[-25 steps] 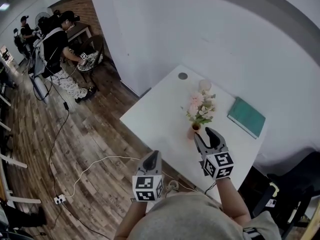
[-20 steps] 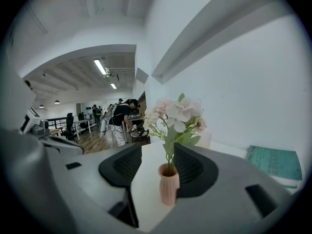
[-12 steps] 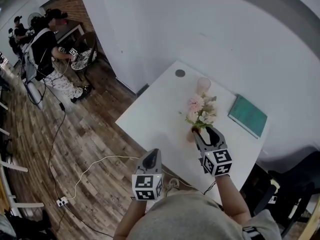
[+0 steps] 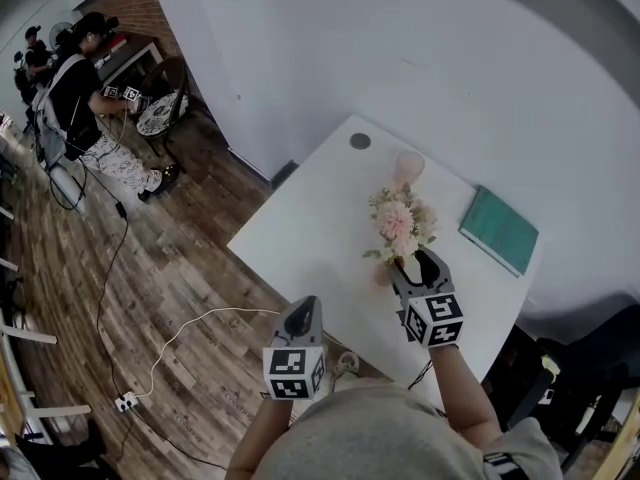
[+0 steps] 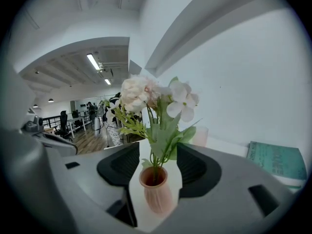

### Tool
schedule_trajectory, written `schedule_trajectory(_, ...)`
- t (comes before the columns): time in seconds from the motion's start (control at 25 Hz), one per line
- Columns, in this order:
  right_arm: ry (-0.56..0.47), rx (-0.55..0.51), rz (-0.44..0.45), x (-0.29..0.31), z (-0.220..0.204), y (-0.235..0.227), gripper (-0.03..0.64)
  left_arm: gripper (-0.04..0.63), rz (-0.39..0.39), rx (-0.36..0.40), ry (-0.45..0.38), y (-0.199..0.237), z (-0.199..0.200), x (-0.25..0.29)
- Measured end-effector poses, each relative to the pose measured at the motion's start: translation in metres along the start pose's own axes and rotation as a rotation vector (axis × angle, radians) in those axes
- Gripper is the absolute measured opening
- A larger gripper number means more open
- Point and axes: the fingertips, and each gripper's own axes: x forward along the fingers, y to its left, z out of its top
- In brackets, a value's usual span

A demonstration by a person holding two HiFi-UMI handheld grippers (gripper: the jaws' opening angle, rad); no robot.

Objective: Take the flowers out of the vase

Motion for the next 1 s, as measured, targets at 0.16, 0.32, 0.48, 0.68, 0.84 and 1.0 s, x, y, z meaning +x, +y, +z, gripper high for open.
schedule_trajectory(0.16, 0.001, 0.011, -0.010, 0.009, -0.001, -0.002, 0.229, 0.009, 0.000, -0.002, 0.013, 0.005, -0.002, 0.004)
schedule_trajectory(0.32, -0.004, 0.019, -0.026, 0.011, -0.003, -0.007, 0.211, 0.009, -0.001, 0.001, 0.016, 0.005, -0.003, 0.006)
schedule_trajectory(0.48, -0.007, 0.029, -0.038, 0.011, -0.003, -0.010, 0.179, 0.009, 0.002, 0.003, 0.016, 0.004, -0.004, 0.005)
schedule_trajectory(0.68, -0.010, 0.037, -0.034, 0.012, -0.004, -0.011, 0.132, 0.009, 0.008, 0.004, 0.026, 0.004, -0.008, 0.004)
schedule_trajectory(0.84, -0.013, 0.032, -0.025, 0.012, -0.001, -0.011, 0.086, 0.009, 0.008, 0.009, 0.026, -0.001, -0.007, 0.004)
schedule_trajectory(1.0, -0.016, 0.019, -0.025, 0.009, 0.000, -0.008, 0.058, 0.009, 0.006, 0.012, 0.019, -0.005, -0.007, 0.000)
